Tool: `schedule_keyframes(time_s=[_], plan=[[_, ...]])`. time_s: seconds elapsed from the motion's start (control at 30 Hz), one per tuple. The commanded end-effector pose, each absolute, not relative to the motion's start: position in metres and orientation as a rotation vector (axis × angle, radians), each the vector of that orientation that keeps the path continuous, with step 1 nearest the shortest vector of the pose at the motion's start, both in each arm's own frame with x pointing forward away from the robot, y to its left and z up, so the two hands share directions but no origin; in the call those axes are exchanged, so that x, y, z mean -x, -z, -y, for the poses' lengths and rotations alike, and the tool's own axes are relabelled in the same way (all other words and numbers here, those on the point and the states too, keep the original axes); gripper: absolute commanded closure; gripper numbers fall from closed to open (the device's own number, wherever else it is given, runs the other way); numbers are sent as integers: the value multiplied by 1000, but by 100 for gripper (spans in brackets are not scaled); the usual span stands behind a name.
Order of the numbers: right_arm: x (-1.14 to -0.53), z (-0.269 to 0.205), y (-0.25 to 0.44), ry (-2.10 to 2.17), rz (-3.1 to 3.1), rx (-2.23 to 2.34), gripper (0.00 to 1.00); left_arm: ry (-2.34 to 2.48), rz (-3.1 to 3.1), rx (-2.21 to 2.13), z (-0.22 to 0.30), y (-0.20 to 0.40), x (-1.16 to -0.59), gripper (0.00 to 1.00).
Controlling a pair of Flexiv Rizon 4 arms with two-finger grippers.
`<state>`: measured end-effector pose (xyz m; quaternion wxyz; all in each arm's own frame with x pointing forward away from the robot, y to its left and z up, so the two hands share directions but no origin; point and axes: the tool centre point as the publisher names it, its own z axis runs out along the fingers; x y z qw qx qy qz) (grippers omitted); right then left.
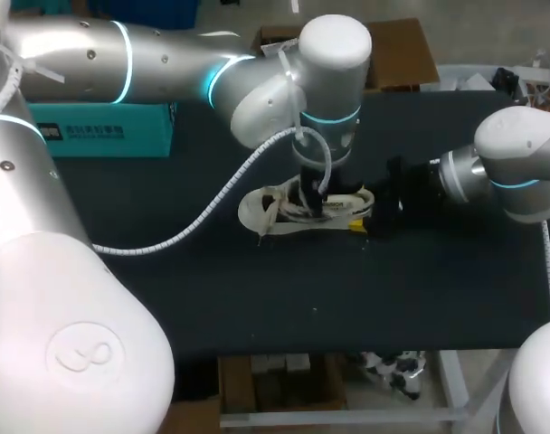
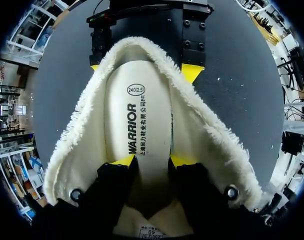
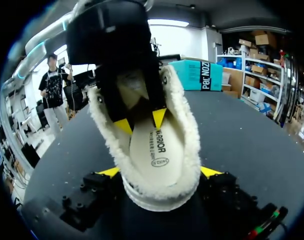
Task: Open the shoe tongue, take the insole out of the shoe, put the insole back into the shoe, and pack the shoe into the shoebox
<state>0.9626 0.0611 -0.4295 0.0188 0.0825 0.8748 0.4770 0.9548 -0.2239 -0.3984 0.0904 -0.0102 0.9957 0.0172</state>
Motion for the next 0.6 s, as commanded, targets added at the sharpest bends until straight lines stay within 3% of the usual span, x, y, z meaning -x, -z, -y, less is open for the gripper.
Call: schedule_keyframes(time_s=[0.03, 0.17, 0.23, 0.27, 0.33, 0.6], plan=[[-964, -59, 433, -1487, -2713, -255, 100, -103, -2894, 58, 231, 492, -977, 56], [-964, -59, 433, -1487, -2713, -255, 100, -118, -2872, 70, 228, 503, -989, 57], [-964, -59, 433, -1487, -2713, -255, 100, -117, -2858, 84, 226, 506, -995, 64], [-964, -59, 433, -1487, -2713, -255, 100, -111, -2856, 90, 225, 506, -997, 72], [-964, -59, 433, -1487, -2713, -255, 100, -105, -2856, 98, 224, 505, -1002, 100], [-964, -59, 433, -1487, -2713, -255, 100, 6, -2857, 101, 218, 461, -992, 100]])
